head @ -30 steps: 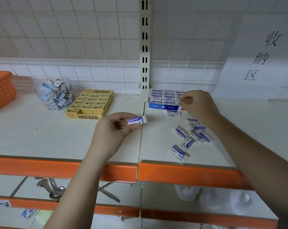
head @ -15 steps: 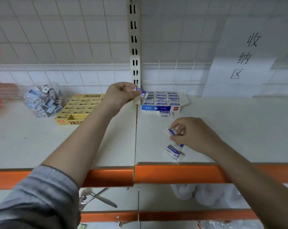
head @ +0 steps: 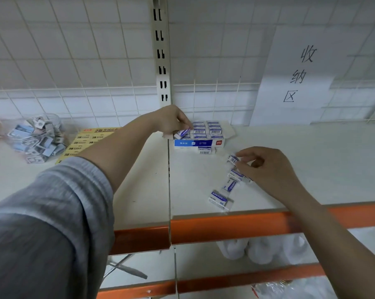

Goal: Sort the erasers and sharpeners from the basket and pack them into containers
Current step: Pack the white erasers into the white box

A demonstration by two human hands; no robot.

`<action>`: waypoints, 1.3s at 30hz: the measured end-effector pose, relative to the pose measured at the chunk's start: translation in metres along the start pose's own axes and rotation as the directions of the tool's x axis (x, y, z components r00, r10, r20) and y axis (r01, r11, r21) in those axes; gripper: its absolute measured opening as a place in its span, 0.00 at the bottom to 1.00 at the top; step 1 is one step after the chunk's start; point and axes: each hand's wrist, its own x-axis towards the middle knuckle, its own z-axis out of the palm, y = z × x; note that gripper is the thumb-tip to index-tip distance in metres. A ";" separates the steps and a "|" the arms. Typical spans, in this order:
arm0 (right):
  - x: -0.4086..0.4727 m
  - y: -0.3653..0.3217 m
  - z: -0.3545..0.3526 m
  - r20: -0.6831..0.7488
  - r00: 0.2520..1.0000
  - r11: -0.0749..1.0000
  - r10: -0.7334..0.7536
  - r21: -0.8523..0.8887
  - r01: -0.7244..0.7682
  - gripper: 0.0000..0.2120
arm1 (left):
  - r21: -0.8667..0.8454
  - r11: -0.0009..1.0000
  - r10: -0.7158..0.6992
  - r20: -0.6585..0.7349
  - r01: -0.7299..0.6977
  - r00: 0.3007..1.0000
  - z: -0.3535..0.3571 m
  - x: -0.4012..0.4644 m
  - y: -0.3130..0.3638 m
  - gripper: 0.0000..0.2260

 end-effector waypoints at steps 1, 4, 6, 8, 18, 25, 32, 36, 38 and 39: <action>0.000 0.001 -0.001 -0.003 1.000 1.000 0.002 0.004 -0.002 0.08 | 0.020 1.000 0.018 0.008 -0.018 1.000 0.001 0.000 0.002 0.08; 0.000 0.003 -0.001 -0.011 1.000 0.999 0.027 0.031 -0.027 0.08 | 0.028 0.998 0.058 -0.056 -0.057 0.997 0.005 -0.002 0.001 0.08; 0.000 0.004 0.000 -0.015 0.999 0.997 0.049 0.058 -0.048 0.08 | 0.008 0.999 0.050 -0.117 -0.050 0.992 0.006 -0.002 -0.004 0.08; 0.000 0.004 0.002 -0.019 0.998 0.995 0.059 0.082 -0.057 0.09 | -0.013 1.000 0.023 -0.137 -0.025 0.990 0.007 -0.005 -0.007 0.08; 0.000 -0.004 0.000 -0.060 0.998 0.995 0.028 0.094 -0.022 0.08 | 0.275 0.958 0.122 -0.120 -0.085 0.985 0.009 -0.010 -0.009 0.13; 0.001 0.006 0.000 -0.054 0.994 0.987 0.100 0.128 -0.092 0.12 | 0.256 0.964 0.125 -0.212 -0.069 0.969 0.016 -0.011 -0.014 0.10; -0.003 0.002 -0.007 -0.071 0.991 0.971 0.115 0.219 -0.097 0.18 | 0.304 0.902 0.377 -0.208 -0.307 0.903 0.048 -0.029 0.012 0.07; -0.004 0.000 -0.015 -0.086 0.994 0.976 0.066 0.211 -0.046 0.20 | 0.439 0.828 0.440 -0.126 -0.348 0.889 0.072 -0.034 0.016 0.12; -0.004 -0.002 -0.017 -0.085 0.995 0.973 0.048 0.228 -0.028 0.20 | 0.541 0.788 0.412 -0.108 -0.294 0.905 0.081 -0.035 0.013 0.16; -0.004 -0.002 -0.018 -0.086 0.996 0.971 0.039 0.237 -0.018 0.20 | 0.557 0.785 0.399 -0.121 -0.271 0.909 0.085 -0.035 0.011 0.16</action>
